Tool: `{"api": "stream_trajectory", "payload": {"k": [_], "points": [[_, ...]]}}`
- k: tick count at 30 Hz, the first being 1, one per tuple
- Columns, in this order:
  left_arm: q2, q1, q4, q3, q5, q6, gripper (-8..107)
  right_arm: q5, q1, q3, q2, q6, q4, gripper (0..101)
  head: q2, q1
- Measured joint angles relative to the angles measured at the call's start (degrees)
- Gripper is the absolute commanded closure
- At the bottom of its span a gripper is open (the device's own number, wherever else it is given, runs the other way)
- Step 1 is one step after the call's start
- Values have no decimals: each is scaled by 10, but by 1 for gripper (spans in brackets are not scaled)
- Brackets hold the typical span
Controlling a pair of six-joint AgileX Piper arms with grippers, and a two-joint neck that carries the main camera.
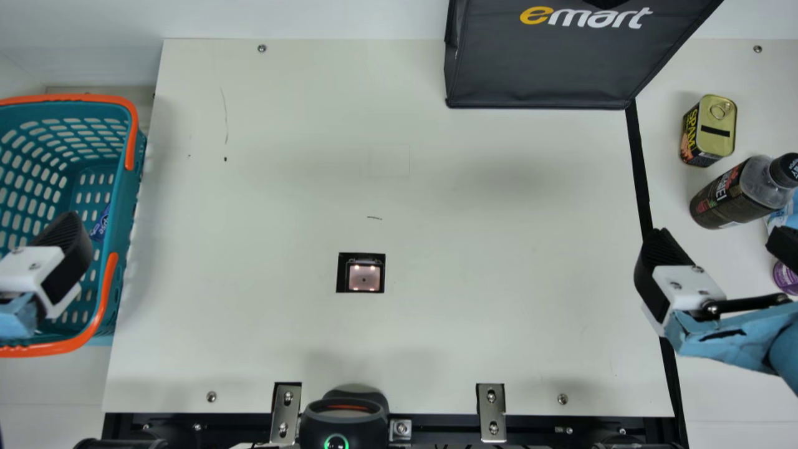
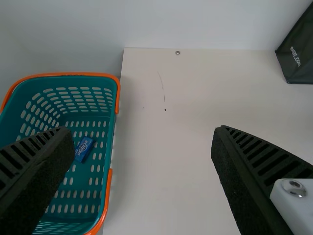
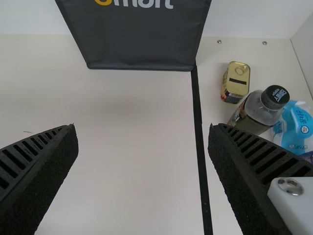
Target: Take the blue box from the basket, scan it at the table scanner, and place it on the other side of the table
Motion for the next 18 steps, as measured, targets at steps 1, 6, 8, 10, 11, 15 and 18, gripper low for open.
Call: {"api": "stream_trajectory", "payload": {"k": [1, 6, 8, 10, 11, 15, 18], "points": [[0, 0, 0, 0, 0, 0, 9, 0, 0, 0, 0, 0, 0, 6, 0, 0], [0, 0, 0, 0, 0, 0, 9, 0, 0, 0, 0, 0, 0, 6, 44, 0], [0, 0, 0, 0, 0, 0, 9, 0, 0, 0, 0, 0, 0, 6, 69, 0], [0, 0, 0, 0, 0, 0, 9, 0, 0, 0, 0, 0, 0, 6, 94, 0], [0, 0, 0, 0, 0, 0, 9, 0, 0, 0, 0, 0, 0, 6, 107, 0], [0, 0, 0, 0, 0, 0, 9, 0, 0, 0, 0, 0, 0, 6, 159, 0], [0, 0, 0, 0, 0, 0, 9, 0, 0, 0, 0, 0, 0, 6, 195, 0]]}}
